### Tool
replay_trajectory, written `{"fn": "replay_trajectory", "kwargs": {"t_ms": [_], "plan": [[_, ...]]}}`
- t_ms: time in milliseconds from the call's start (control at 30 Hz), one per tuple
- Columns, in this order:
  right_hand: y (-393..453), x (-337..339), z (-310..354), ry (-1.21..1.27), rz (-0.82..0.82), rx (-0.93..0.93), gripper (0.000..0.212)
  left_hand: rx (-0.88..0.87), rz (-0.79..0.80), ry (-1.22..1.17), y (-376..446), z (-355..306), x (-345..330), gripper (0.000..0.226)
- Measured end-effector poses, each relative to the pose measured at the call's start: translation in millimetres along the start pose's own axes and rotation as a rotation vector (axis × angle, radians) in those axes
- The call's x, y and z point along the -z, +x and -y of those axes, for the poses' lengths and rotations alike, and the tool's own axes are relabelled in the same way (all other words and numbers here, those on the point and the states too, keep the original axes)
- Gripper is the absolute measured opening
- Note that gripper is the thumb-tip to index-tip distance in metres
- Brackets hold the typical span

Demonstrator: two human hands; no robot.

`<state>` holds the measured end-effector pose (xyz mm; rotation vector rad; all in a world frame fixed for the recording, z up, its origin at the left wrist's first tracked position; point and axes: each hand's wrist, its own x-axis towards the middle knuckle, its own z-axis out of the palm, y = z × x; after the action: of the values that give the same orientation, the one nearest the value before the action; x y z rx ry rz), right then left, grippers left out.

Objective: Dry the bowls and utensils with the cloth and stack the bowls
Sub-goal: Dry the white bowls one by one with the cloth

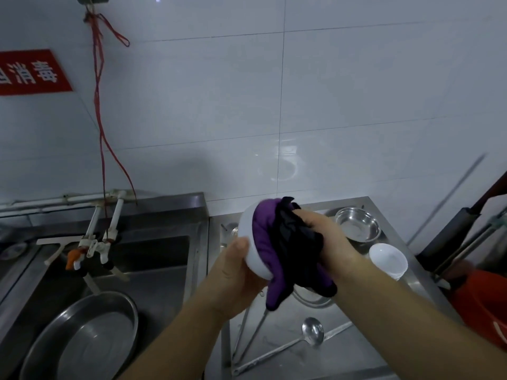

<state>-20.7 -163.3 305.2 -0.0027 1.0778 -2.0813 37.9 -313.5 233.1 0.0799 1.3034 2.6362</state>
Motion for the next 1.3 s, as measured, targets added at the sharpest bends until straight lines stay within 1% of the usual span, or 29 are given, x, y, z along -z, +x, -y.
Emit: {"fn": "replay_trajectory", "kwargs": {"t_ms": [33, 67, 100, 167, 200, 267, 300, 333, 367, 400, 467, 533, 567, 633, 700, 767, 833, 867, 933, 1000, 1067, 1133, 1233, 1300], "plan": [[-0.2, -0.4, -2.4, 0.005, -0.025, 0.05, 0.012, -0.022, -0.019, 0.002, 2.6, -1.0, -2.5, 0.114], [0.5, -1.4, -3.9, -0.046, -0.077, 0.131, 0.011, -0.045, -0.047, 0.017, 5.2, -2.4, -5.5, 0.109], [2.7, -1.4, -4.5, -0.152, -0.137, 0.234, 0.012, -0.061, -0.078, 0.042, 8.2, -3.5, -8.6, 0.104], [5.7, 0.0, -3.7, -0.498, -0.215, 0.448, 0.02, -0.079, -0.132, 0.092, 14.4, -5.7, -13.4, 0.106], [6.6, 2.6, -1.9, -0.693, -0.221, 0.554, 0.026, -0.088, -0.146, 0.112, 17.6, -7.1, -15.0, 0.109], [7.7, 13.5, 3.8, -1.122, -0.153, 0.726, 0.039, -0.112, -0.159, 0.155, 23.4, -10.8, -16.9, 0.112], [7.8, 17.7, 7.6, -1.341, -0.106, 0.757, 0.043, -0.128, -0.17, 0.179, 25.8, -13.0, -17.2, 0.112], [7.4, 19.9, 11.7, -1.509, -0.069, 0.732, 0.045, -0.139, -0.184, 0.201, 27.6, -14.9, -17.7, 0.114], [6.8, 19.3, 16.8, -1.608, -0.058, 0.662, 0.042, -0.141, -0.196, 0.219, 28.7, -15.6, -18.1, 0.115], [6.4, 17.3, 22.3, -1.634, -0.067, 0.582, 0.036, -0.138, -0.201, 0.232, 29.4, -15.1, -17.7, 0.118], [7.0, 15.4, 31.8, -1.588, -0.08, 0.43, 0.024, -0.125, -0.213, 0.257, 29.7, -12.6, -15.7, 0.121], [6.1, 16.0, 40.2, -1.5, -0.087, 0.303, 0.024, -0.121, -0.218, 0.292, 30.6, -9.5, -12.2, 0.116], [5.2, 17.1, 43.3, -1.39, -0.081, 0.232, 0.026, -0.119, -0.209, 0.304, 30.4, -8.0, -10.9, 0.112], [3.0, 20.3, 47.2, -1.043, -0.061, 0.067, 0.026, -0.107, -0.172, 0.308, 29.3, -5.5, -8.2, 0.104], [0.3, 24.5, 46.8, -0.76, -0.059, -0.041, 0.021, -0.102, -0.14, 0.32, 28.4, -3.2, -3.6, 0.096], [-2.6, 30.8, 41.4, -0.581, -0.06, -0.091, 0.017, -0.107, -0.117, 0.355, 26.4, 0.6, 2.3, 0.092], [-4.7, 36.1, 34.8, -0.403, -0.04, -0.122, 0.016, -0.107, -0.096, 0.364, 23.7, 5.1, 6.4, 0.094], [-5.4, 36.9, 31.7, -0.295, -0.025, -0.121, 0.015, -0.106, -0.086, 0.36, 23.1, 7.0, 7.1, 0.095], [-2.0, 40.0, 25.4, -0.098, -0.012, -0.052, 0.023, -0.108, -0.071, 0.344, 23.8, 9.9, 6.0, 0.094], [1.5, 40.6, 20.3, 0.004, 0.002, 0.028, 0.027, -0.123, -0.089, 0.35, 26.8, 10.7, 3.8, 0.09], [5.9, 39.8, 17.3, 0.049, 0.014, 0.04, 0.029, -0.131, -0.136, 0.426, 28.6, 7.8, 3.8, 0.086], [9.2, 39.9, 17.1, 0.013, 0.054, -0.008, 0.035, -0.116, -0.173, 0.563, 30.2, 2.6, 8.5, 0.091], [10.3, 44.4, 16.6, -0.047, 0.097, -0.117, 0.041, -0.11, -0.167, 0.718, 29.0, -1.5, 15.5, 0.099], [9.4, 49.0, 14.4, -0.027, 0.126, -0.104, 0.042, -0.127, -0.157, 0.785, 27.1, -3.1, 17.3, 0.103]]}}
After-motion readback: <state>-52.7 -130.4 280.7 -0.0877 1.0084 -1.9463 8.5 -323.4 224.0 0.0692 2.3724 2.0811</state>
